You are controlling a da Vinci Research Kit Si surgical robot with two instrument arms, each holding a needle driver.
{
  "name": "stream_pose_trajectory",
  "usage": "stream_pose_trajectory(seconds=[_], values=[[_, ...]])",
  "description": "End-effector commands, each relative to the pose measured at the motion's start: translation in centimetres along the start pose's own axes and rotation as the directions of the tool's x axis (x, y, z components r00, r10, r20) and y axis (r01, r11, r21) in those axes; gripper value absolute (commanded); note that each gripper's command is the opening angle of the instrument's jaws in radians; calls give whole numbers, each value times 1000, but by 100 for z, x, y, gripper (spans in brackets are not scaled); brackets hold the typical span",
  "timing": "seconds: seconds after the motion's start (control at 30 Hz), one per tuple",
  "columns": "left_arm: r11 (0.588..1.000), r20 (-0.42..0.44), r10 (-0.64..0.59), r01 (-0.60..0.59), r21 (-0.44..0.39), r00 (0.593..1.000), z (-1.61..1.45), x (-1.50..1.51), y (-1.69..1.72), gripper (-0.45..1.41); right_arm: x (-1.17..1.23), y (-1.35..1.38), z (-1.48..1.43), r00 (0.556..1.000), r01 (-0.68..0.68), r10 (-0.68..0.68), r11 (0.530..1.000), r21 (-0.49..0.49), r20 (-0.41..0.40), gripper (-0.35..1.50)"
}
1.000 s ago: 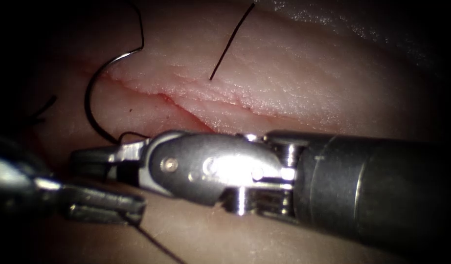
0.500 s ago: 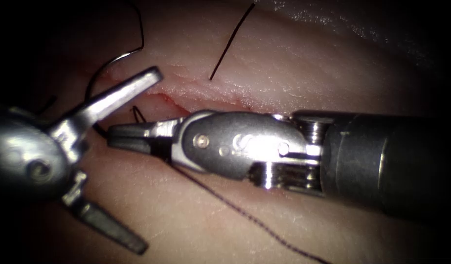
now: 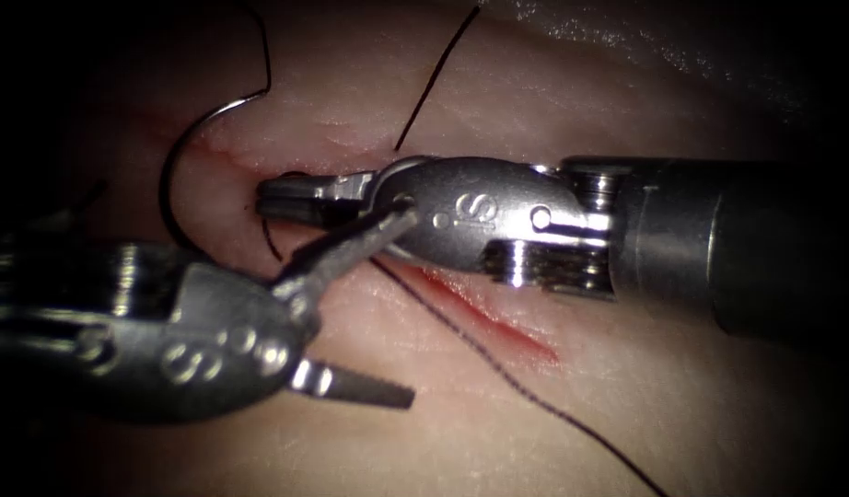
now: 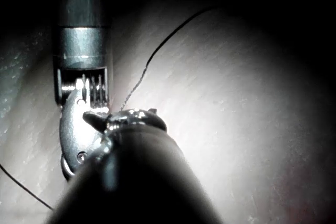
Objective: Wound Closure
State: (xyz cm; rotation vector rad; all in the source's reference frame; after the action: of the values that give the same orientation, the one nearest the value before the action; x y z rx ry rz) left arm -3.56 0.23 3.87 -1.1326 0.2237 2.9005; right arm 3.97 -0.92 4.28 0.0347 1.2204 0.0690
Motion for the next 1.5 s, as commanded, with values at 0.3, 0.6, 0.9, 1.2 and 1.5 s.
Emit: stream_pose_trajectory(seconds=[0.3,0.6,0.9,1.2,1.5], values=[[991,11,132,-133,35,991,19,30,3,69,-9,1,17,1000,-20,20,1000,0,22,-35],[980,16,189,-190,64,982,18,41,7,52,-12,3,16,999,-37,37,999,1,22,-35],[979,11,204,-203,-13,979,25,40,21,52,-13,4,15,998,-49,49,999,0,26,-35],[970,44,241,-238,-55,970,44,37,34,52,-12,4,16,998,-50,50,999,0,23,-35],[960,50,276,-274,-53,960,42,34,31,-45,-10,4,15,998,-57,57,998,0,23,-35]])
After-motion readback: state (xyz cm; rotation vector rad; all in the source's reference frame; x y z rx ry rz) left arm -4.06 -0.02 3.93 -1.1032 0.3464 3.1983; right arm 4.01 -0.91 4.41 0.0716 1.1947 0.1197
